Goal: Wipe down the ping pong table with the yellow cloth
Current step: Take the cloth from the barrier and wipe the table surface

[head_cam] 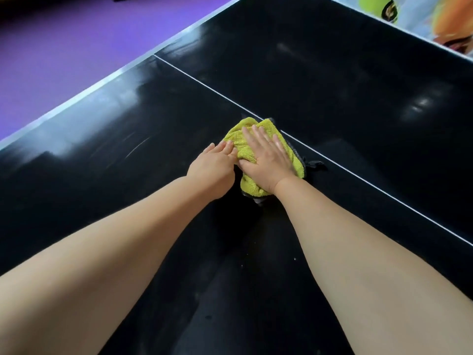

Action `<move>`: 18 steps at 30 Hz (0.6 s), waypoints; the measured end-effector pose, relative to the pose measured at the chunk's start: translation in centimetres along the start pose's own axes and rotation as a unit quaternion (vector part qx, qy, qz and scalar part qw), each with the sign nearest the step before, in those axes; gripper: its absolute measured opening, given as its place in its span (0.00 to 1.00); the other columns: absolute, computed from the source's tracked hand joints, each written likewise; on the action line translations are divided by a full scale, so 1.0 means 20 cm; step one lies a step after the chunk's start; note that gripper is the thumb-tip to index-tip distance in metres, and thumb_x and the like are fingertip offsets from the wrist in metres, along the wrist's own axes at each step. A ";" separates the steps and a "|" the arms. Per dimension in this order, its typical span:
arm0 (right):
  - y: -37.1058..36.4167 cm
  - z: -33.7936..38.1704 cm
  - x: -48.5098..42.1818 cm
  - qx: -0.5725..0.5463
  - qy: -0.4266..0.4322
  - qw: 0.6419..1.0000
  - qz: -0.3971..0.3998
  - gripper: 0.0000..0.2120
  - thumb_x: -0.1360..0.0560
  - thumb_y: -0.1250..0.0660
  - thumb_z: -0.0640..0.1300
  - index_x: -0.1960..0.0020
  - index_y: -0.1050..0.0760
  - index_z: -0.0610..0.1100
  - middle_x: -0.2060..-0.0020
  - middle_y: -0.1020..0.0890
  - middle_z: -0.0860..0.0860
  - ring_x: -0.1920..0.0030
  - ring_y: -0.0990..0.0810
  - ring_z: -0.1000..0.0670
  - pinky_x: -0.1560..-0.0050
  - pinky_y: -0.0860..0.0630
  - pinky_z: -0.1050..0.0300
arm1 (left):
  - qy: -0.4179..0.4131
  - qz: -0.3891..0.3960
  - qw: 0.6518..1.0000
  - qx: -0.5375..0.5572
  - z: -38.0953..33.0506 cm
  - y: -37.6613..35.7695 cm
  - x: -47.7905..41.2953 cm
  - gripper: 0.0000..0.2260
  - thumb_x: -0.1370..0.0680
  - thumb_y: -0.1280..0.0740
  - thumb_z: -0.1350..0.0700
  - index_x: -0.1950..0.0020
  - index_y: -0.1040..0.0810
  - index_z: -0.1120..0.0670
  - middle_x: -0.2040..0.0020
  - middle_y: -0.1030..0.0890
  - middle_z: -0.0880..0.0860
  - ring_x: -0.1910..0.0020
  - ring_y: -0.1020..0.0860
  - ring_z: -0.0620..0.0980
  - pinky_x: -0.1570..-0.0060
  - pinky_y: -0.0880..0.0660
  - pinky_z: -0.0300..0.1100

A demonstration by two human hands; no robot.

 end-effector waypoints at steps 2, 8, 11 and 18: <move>0.04 -0.13 -0.01 -0.002 -0.019 1.000 -0.012 0.35 0.20 0.45 0.58 0.20 0.59 0.53 0.21 0.55 0.52 0.22 0.60 0.54 0.23 0.63 0.51 | -0.011 0.002 1.000 0.009 -0.09 0.00 -0.09 0.25 0.20 0.50 0.60 0.23 0.51 0.57 0.22 0.52 0.53 0.24 0.55 0.48 0.26 0.57 0.44; 0.11 -0.45 0.12 0.004 -0.099 0.995 -0.033 0.34 0.21 0.43 0.59 0.20 0.54 0.55 0.21 0.56 0.52 0.22 0.63 0.50 0.24 0.66 0.49 | -0.053 0.022 0.998 0.032 -0.36 -0.04 -0.21 0.26 0.21 0.49 0.61 0.23 0.50 0.55 0.22 0.52 0.52 0.24 0.56 0.47 0.26 0.57 0.46; 0.12 -0.51 0.25 0.023 -0.152 0.987 -0.037 0.34 0.23 0.44 0.61 0.21 0.53 0.59 0.21 0.56 0.52 0.23 0.68 0.45 0.27 0.72 0.42 | -0.075 0.024 0.997 0.019 -0.46 -0.06 -0.16 0.26 0.21 0.49 0.61 0.23 0.50 0.55 0.22 0.52 0.52 0.24 0.55 0.47 0.26 0.57 0.45; 0.05 -0.38 0.58 0.033 -0.159 0.987 -0.009 0.35 0.23 0.43 0.61 0.22 0.56 0.61 0.21 0.57 0.53 0.22 0.65 0.46 0.25 0.67 0.42 | -0.130 0.059 0.989 -0.030 -0.52 -0.14 0.17 0.27 0.21 0.48 0.60 0.23 0.52 0.55 0.22 0.53 0.52 0.24 0.56 0.47 0.26 0.58 0.44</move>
Point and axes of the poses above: each hand's wrist, its own x-axis away from the middle knuckle, its own y-axis out of the back of the hand, z = x × y, the point moved 10 cm from there along -x, towards the middle knuckle
